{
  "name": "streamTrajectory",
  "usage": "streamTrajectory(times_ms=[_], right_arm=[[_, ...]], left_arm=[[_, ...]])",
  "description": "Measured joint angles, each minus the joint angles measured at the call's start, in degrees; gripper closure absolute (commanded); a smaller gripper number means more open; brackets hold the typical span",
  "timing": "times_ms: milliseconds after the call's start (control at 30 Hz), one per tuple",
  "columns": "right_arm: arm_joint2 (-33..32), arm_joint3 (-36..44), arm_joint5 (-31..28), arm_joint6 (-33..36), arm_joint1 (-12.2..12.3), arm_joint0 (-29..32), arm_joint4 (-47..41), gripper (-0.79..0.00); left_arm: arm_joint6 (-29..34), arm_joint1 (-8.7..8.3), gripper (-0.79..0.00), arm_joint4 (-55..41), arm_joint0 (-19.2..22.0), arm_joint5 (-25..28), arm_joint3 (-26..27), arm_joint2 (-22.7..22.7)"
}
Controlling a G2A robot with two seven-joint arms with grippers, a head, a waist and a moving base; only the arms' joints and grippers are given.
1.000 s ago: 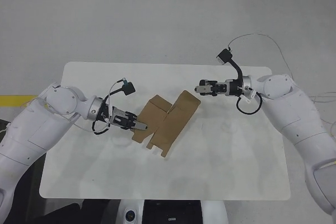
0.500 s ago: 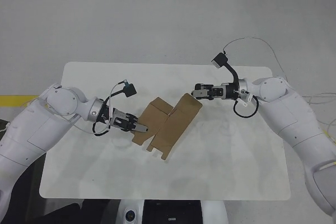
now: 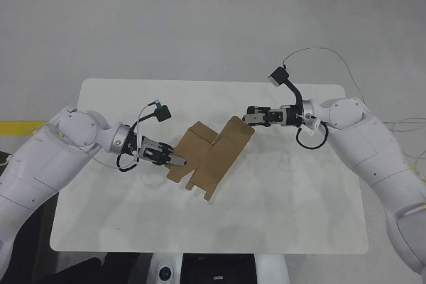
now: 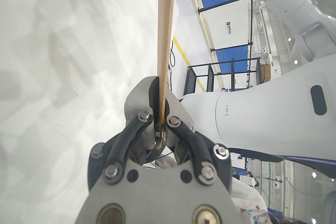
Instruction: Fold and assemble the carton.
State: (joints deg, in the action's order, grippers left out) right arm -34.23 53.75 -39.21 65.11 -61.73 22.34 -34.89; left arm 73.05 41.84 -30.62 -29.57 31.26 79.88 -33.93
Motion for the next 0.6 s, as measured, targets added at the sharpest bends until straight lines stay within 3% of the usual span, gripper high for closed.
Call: streamTrajectory(times_ms=[200, 600], right_arm=[[-1.32, 0.56, 1.33, -1.42, 0.43, 1.15, 2.6, -0.785], [-1.3, 4.54, 3.28, 3.25, 0.71, 3.98, -0.23, -0.785]], left_arm=[[-1.33, -0.19, 0.0, 1.71, -1.52, -1.11, 1.68, -1.25], [1.56, -0.35, 0.0, 1.61, -3.4, -1.58, 3.6, -3.94]])
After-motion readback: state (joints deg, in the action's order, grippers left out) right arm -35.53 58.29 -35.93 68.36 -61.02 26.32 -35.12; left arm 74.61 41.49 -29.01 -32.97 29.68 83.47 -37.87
